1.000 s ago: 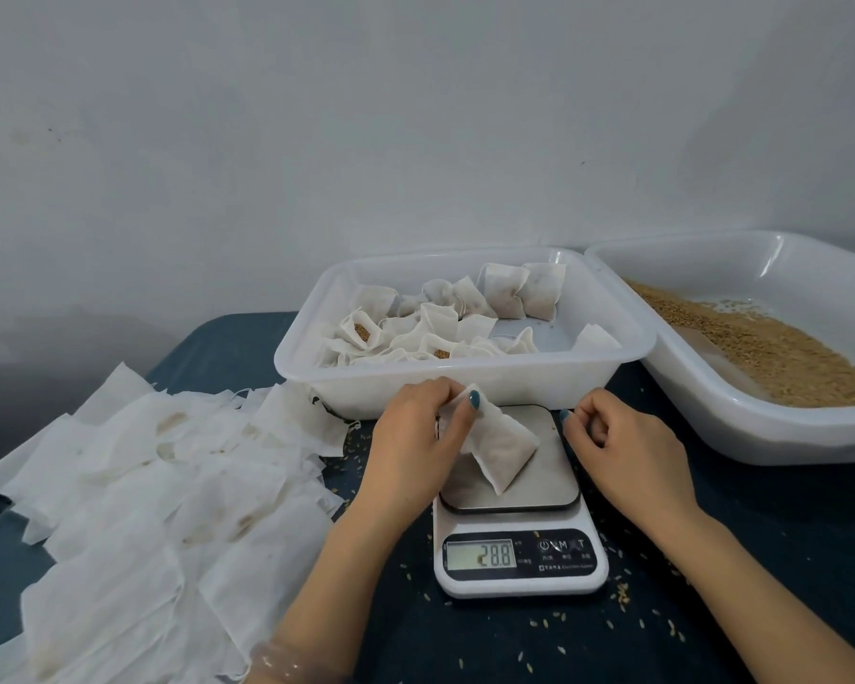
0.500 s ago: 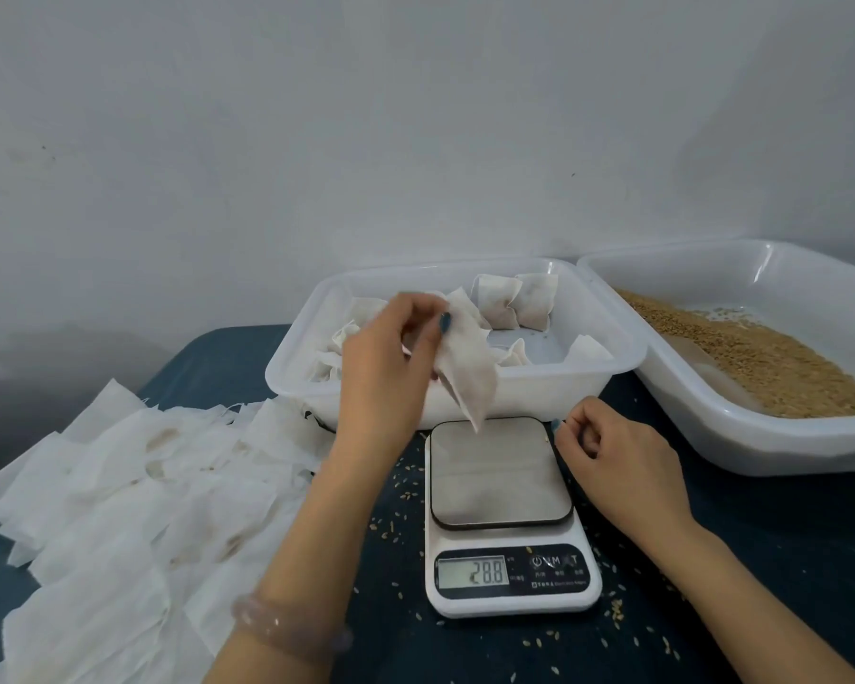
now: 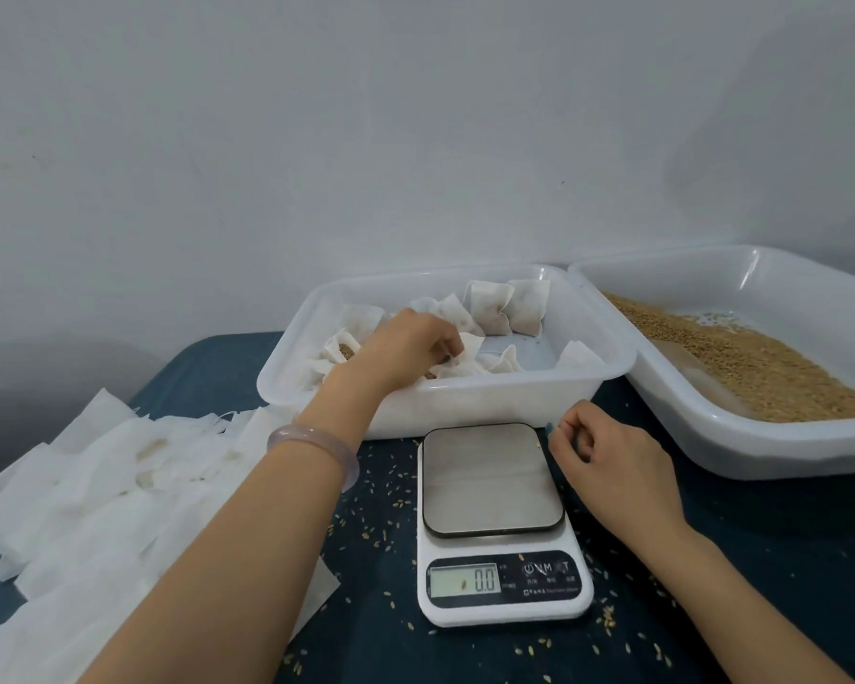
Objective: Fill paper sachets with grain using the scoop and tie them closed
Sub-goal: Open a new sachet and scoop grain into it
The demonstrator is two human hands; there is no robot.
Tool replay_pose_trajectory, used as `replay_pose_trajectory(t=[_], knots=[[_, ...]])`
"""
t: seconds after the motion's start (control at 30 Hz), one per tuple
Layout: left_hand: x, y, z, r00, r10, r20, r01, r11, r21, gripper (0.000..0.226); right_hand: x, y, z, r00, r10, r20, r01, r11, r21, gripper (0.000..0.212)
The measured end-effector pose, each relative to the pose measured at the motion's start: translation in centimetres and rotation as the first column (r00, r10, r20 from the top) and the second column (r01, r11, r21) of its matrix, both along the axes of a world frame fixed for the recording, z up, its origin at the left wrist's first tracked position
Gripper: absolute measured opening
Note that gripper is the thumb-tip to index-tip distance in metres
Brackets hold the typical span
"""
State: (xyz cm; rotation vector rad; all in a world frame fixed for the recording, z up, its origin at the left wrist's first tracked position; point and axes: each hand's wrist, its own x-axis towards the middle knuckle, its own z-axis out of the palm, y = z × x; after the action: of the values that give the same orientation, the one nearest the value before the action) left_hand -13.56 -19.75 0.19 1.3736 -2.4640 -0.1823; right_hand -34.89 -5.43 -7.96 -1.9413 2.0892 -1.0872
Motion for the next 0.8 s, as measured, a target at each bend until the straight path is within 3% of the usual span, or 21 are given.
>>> replay_pose_trajectory(t=[0.17,0.33,0.43,0.53,0.6,0.67,0.8], knots=[[1.1,0.8,0.1,0.983,-0.025,-0.184,0.048,0.992,0.119,0.017,0.1,0.1,-0.2,1.0,0.007,0.001,-0.007,1.0,0.013,0.022],[3.8,3.4,2.7,0.949,0.08,-0.305,-0.091,0.996,-0.022,0.014,0.1,0.0,-0.3,1.0,0.005,-0.001,-0.005,1.0,0.017,0.023],[6.9,4.4,4.6,0.898,0.435,-0.07,-0.44,0.895,-0.079,0.011,0.1,0.0,-0.3,1.0,-0.001,-0.005,0.001,1.0,0.027,0.023],[10.8,6.2,5.8,0.619,0.733,0.283,-0.736,0.667,-0.117,0.008,0.1,0.0,-0.4,1.0,0.001,-0.009,-0.001,1.0,0.027,0.023],[12.3,6.9,5.6,0.55,0.708,0.443,-0.783,0.621,-0.021,0.004,0.2,0.0,-0.4,1.0,0.0,-0.008,0.0,1.0,0.03,0.023],[12.7,6.9,4.8,0.613,0.553,0.564,-0.721,0.684,0.112,0.012,0.2,0.0,-0.4,1.0,-0.004,-0.009,0.005,1.0,0.025,0.023],[11.3,7.3,1.0,0.655,0.344,0.673,-0.643,0.721,0.257,0.068,0.2,0.0,-0.4,1.0,0.001,-0.017,0.0,0.999,0.033,0.023]])
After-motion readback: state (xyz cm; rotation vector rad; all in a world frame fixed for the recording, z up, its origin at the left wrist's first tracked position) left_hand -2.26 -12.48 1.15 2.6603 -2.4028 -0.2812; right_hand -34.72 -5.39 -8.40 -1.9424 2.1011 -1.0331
